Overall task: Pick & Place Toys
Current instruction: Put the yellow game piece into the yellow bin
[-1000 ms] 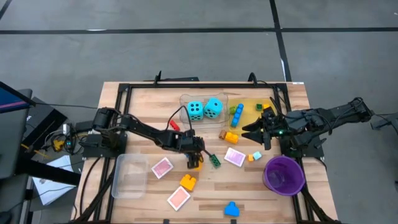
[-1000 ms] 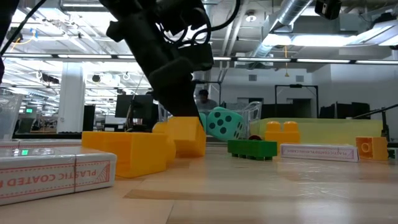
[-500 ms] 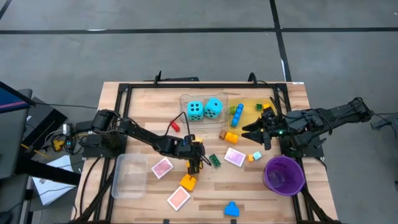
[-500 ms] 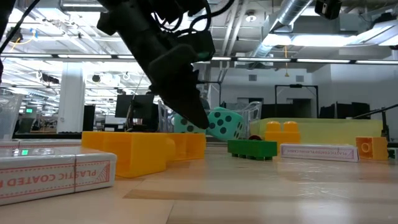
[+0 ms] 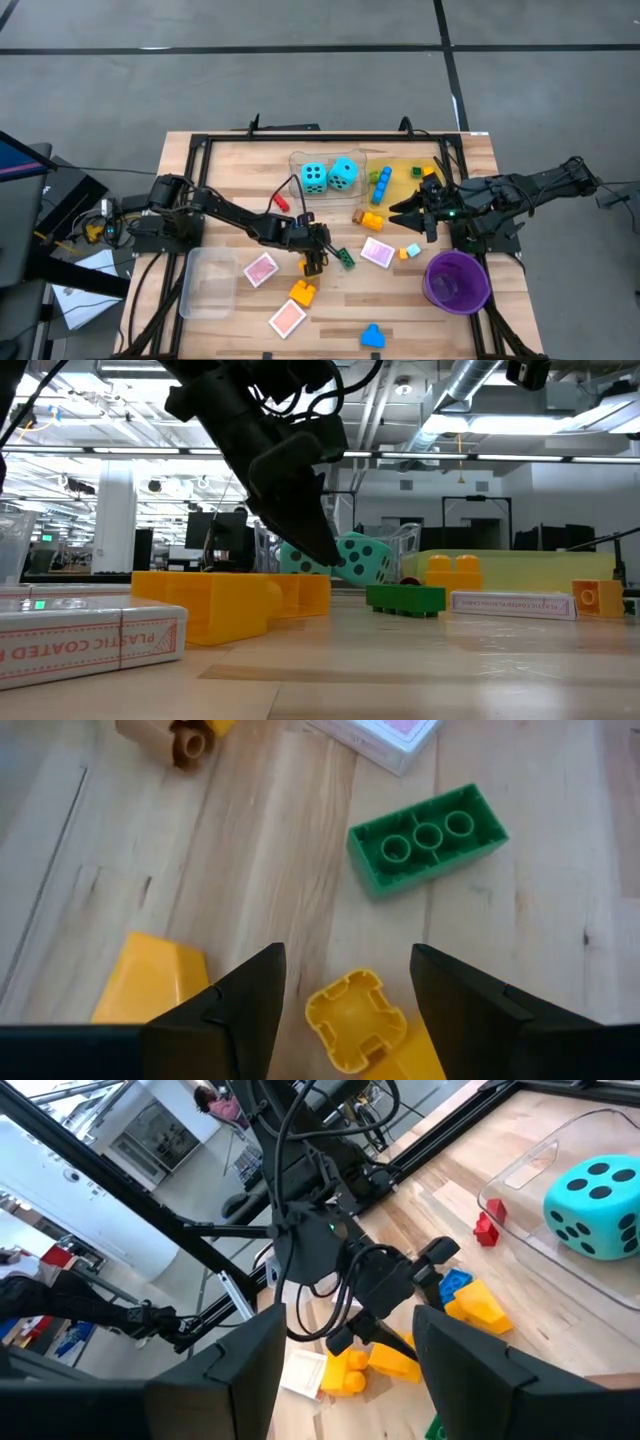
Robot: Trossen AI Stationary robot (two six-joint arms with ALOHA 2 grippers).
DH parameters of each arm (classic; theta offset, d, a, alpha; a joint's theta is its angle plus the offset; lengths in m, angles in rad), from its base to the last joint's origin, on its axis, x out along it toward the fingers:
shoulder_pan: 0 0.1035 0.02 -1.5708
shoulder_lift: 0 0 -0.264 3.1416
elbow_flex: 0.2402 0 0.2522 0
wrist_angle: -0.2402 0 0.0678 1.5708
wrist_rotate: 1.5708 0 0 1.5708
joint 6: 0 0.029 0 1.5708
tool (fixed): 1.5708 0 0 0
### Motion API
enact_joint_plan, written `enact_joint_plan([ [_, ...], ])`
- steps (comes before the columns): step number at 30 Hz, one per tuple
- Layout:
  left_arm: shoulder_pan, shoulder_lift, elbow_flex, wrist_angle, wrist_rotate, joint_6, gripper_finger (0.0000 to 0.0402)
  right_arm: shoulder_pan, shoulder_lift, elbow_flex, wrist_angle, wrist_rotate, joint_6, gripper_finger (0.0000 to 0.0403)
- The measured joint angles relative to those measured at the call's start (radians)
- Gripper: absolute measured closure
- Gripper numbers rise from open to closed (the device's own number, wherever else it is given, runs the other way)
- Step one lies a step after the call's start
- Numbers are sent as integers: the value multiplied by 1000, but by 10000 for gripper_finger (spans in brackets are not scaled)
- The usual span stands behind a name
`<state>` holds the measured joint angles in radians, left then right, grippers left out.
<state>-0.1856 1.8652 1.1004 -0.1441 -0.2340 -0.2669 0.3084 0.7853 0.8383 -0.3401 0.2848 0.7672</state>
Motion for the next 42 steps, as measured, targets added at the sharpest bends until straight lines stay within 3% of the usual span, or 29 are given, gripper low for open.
enact_joint_plan([
  [7, -4, 0, 0, -88, 1, -166, 190, 0, 0, 0, 0, 0, 0, 191],
  [17, -11, 7, 0, -80, -3, -365, 190, 0, 0, 0, -1, 1, -8, 191],
  [37, -3, 46, 3, -89, 57, -396, 190, 0, 0, 0, -4, 1, -9, 191],
  [42, -8, 125, 93, -149, 63, -366, 189, 0, 5, 0, -14, 3, -9, 191],
])
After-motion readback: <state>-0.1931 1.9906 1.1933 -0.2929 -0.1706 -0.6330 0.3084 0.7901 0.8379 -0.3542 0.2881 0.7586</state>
